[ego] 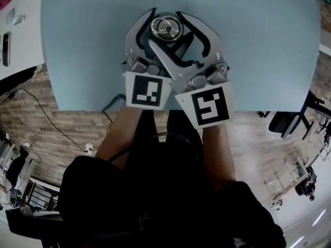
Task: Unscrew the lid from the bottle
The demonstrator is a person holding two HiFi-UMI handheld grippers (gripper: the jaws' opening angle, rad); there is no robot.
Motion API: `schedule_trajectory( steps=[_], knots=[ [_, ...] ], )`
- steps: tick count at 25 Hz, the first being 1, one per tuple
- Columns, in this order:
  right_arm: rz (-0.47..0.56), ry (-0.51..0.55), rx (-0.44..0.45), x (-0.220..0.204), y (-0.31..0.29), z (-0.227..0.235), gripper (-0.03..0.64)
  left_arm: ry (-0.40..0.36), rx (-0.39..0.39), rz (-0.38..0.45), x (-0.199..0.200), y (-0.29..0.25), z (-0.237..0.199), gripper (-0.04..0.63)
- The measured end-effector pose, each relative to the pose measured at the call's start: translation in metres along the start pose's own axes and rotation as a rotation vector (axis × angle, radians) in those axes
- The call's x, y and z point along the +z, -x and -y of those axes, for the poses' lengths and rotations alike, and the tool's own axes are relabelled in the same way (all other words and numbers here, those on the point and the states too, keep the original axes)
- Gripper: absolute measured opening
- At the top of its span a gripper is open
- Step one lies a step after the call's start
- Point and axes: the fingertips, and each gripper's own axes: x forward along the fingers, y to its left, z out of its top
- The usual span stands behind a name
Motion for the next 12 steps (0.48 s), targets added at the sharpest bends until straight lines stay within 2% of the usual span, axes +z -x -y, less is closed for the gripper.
schedule_trajectory(
  steps=[3, 7, 12],
  knots=[
    [0.013, -0.003, 0.024, 0.0003, 0.0007, 0.0012, 0.262, -0.005, -0.010, 0.002, 0.0003, -0.0004, 0.0004, 0.367],
    [0.021, 0.026, 0.126, 0.0005, 0.0023, -0.0009, 0.261, -0.021, -0.054, 0.009, 0.0018, 0.0001, 0.0021, 0.370],
    [0.033, 0.072, 0.279, 0.0006, 0.0074, -0.0008, 0.261, -0.052, -0.172, 0.024, 0.0049, -0.0012, 0.0098, 0.370]
  ],
)
